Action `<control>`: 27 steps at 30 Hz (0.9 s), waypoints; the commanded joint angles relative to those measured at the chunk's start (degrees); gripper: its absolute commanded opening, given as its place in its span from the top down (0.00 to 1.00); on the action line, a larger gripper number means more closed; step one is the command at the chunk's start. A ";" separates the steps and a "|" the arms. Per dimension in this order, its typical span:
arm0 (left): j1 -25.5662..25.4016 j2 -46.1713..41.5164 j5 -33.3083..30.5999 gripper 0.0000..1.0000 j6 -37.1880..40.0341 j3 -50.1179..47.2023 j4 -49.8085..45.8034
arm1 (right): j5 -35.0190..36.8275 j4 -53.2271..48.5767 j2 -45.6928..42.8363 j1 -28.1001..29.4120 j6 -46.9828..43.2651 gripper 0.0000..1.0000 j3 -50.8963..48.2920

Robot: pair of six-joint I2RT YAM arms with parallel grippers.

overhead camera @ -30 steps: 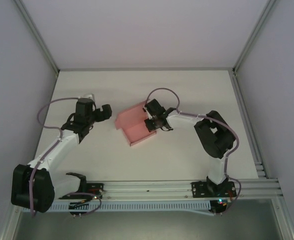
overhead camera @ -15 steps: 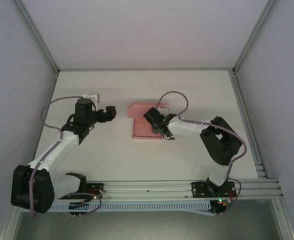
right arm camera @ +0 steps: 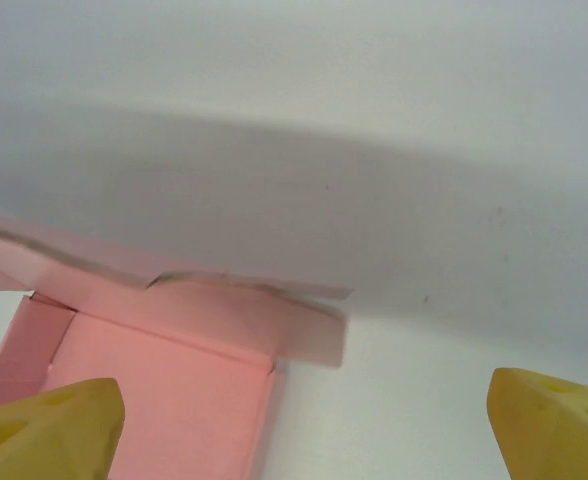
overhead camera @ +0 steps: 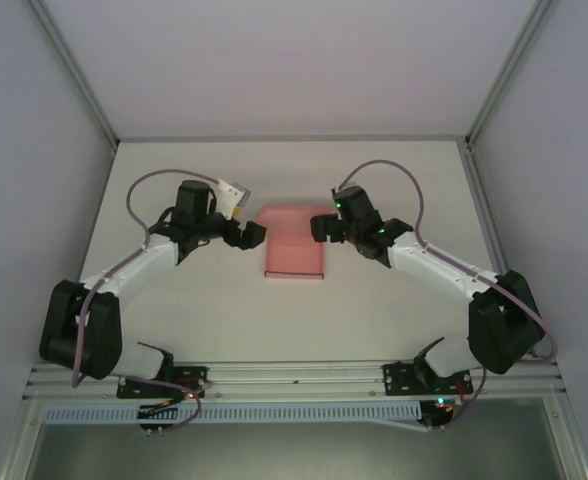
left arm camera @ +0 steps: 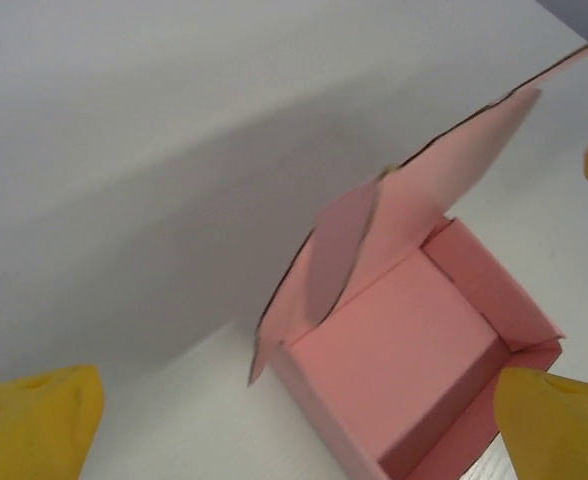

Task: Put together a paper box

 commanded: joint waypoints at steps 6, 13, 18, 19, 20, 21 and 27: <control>-1.29 9.67 2.86 0.21 9.67 9.32 -7.45 | -25.54 0.84 5.24 -8.58 -23.86 0.16 5.28; -1.40 12.61 3.19 0.63 11.63 12.17 -9.43 | -26.63 -3.78 10.78 -9.28 -27.95 0.39 9.73; -1.81 12.95 3.42 0.81 11.15 12.24 -9.09 | -25.93 -5.23 12.59 -9.32 -27.36 0.66 10.66; -1.97 12.81 3.38 0.85 10.76 12.24 -8.96 | -25.77 -5.30 12.53 -9.32 -27.12 0.71 10.60; -2.08 12.37 3.20 0.87 10.33 11.96 -8.49 | -25.42 -5.42 12.55 -9.32 -26.90 0.74 10.44; -2.19 11.90 2.73 0.92 9.89 11.72 -8.14 | -25.00 -5.90 12.51 -9.34 -26.81 0.78 10.48; -4.34 7.65 -9.46 1.00 3.03 8.52 -2.62 | -22.37 -3.24 10.37 -8.50 -23.09 0.95 8.53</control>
